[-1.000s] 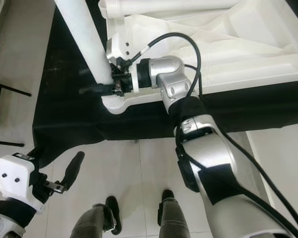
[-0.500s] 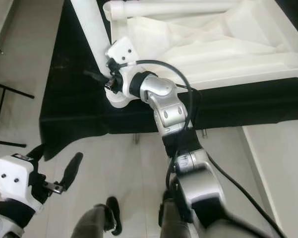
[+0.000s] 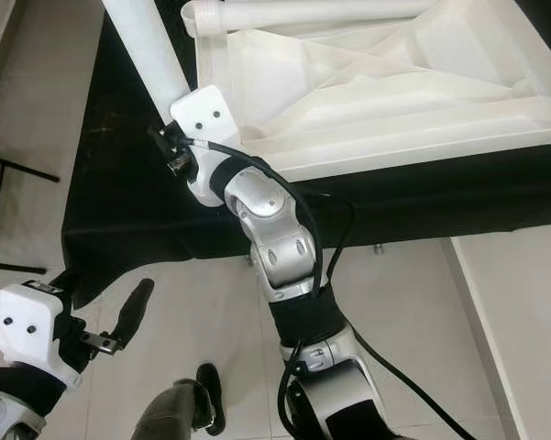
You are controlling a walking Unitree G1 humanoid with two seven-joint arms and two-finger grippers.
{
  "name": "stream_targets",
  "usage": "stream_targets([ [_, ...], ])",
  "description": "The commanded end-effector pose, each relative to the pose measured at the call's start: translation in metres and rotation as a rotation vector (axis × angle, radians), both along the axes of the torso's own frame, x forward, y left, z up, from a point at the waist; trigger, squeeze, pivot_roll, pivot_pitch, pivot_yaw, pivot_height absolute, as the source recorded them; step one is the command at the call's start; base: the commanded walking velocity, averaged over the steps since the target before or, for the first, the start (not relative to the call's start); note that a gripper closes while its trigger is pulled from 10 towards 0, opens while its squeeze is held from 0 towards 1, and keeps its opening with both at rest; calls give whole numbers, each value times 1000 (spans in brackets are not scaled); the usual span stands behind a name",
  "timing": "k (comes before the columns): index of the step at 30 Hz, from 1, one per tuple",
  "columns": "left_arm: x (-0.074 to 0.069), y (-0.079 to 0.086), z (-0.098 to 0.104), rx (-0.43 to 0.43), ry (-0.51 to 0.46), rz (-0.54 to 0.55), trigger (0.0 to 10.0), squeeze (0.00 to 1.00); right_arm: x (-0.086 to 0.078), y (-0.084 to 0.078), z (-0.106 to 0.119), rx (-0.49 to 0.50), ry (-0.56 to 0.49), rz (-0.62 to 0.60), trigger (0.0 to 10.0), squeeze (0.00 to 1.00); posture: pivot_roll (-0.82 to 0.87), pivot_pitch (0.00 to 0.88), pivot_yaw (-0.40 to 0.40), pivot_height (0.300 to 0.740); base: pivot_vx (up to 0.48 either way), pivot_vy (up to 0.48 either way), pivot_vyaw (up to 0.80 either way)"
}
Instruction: Building children table
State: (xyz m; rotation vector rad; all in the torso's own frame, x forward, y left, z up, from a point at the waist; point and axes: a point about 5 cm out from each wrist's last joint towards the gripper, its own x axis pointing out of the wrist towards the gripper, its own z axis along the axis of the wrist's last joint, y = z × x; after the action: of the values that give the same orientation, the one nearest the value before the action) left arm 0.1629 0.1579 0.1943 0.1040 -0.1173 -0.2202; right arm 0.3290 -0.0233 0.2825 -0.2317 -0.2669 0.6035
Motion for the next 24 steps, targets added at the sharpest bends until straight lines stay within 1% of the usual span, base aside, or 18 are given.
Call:
stream_targets([
  [1, -1, 5, -5, 3, 24, 23, 10000, 0, 11, -14, -49, -42, 257, -112, 10000, 0, 88, 443, 97, 740, 0, 0, 0],
  [3, -1, 5, -5, 3, 24, 23, 10000, 0, 11, -14, -49, -42, 257, -112, 10000, 0, 88, 443, 97, 740, 0, 0, 0],
  [4, 0, 5, -5, 4, 23, 22, 10000, 0, 9, -12, -44, 1, 252, -58, 10000, 1000, 87, 443, 95, 740, 0, 0, 0],
  [6, 0, 5, -5, 4, 23, 22, 10000, 0, 9, -12, -44, 1, 252, -58, 10000, 1000, 87, 443, 95, 740, 0, 0, 0],
  [7, 0, 5, -5, 4, 23, 22, 10000, 0, 9, -12, -42, 27, 251, -24, 10000, 1000, 87, 444, 95, 740, 0, 0, 0],
  [8, 0, 5, -5, 4, 23, 22, 10000, 0, 9, -12, -42, 27, 251, -24, 10000, 1000, 87, 444, 95, 740, 0, 0, 0],
  [9, 0, 5, -5, 4, 22, 22, 10000, 0, 8, -10, -35, 51, 230, 42, 10000, 1000, 89, 445, 94, 740, 0, 0, 0],
  [10, 0, 5, -5, 4, 22, 22, 10000, 0, 8, -10, -35, 51, 230, 42, 10000, 1000, 89, 445, 94, 740, 0, 0, 0],
  [12, 0, 5, -5, 6, 20, 23, 10000, 0, 10, -10, -21, 81, 189, 154, 10000, 1000, 90, 445, 91, 740, 0, 0, 0],
  [13, 0, 5, -5, 6, 20, 24, 10000, 0, 10, -12, -12, 87, 167, 228, 10000, 698, 90, 446, 90, 740, 0, 0, 0],
  [14, 0, 5, -5, 6, 20, 24, 10000, 0, 10, -12, -12, 87, 167, 228, 10000, 698, 90, 446, 90, 740, 0, 0, 0],
  [15, 0, 5, -5, 6, 19, 24, 10000, 0, 10, -13, -6, 89, 154, 271, 10000, 698, 90, 446, 90, 740, 0, 0, 0],
  [16, 0, 5, -5, 6, 19, 25, 10000, 0, 13, -15, -1, 78, 137, 286, 10000, 51, 86, 446, 90, 740, 0, 0, 0],
  [17, 0, 5, -5, 6, 19, 25, 10000, 0, 14, -17, 4, 62, 121, 321, 10000, 0, 87, 445, 90, 740, 0, 0, 0],
  [18, 0, 4, -5, 7, 18, 25, 10000, 0, 16, -18, 9, 45, 109, 361, 10000, 0, 88, 445, 89, 740, 0, 0, 0],
  [19, 0, 4, -5, 7, 18, 25, 10000, 0, 16, -18, 9, 45, 109, 361, 10000, 0, 88, 445, 89, 740, 0, 0, 0],
  [22, 1, 4, -5, 7, 18, 24, 10000, 0, 15, -21, 20, -23, 78, 518, 10000, 0, 89, 447, 88, 740, 0, 0, 0],
  [24, 1, 4, -5, 7, 18, 24, 10000, 0, 15, -22, 21, -40, 72, 547, 10000, 0, 89, 447, 88, 740, 0, 0, 0],
])
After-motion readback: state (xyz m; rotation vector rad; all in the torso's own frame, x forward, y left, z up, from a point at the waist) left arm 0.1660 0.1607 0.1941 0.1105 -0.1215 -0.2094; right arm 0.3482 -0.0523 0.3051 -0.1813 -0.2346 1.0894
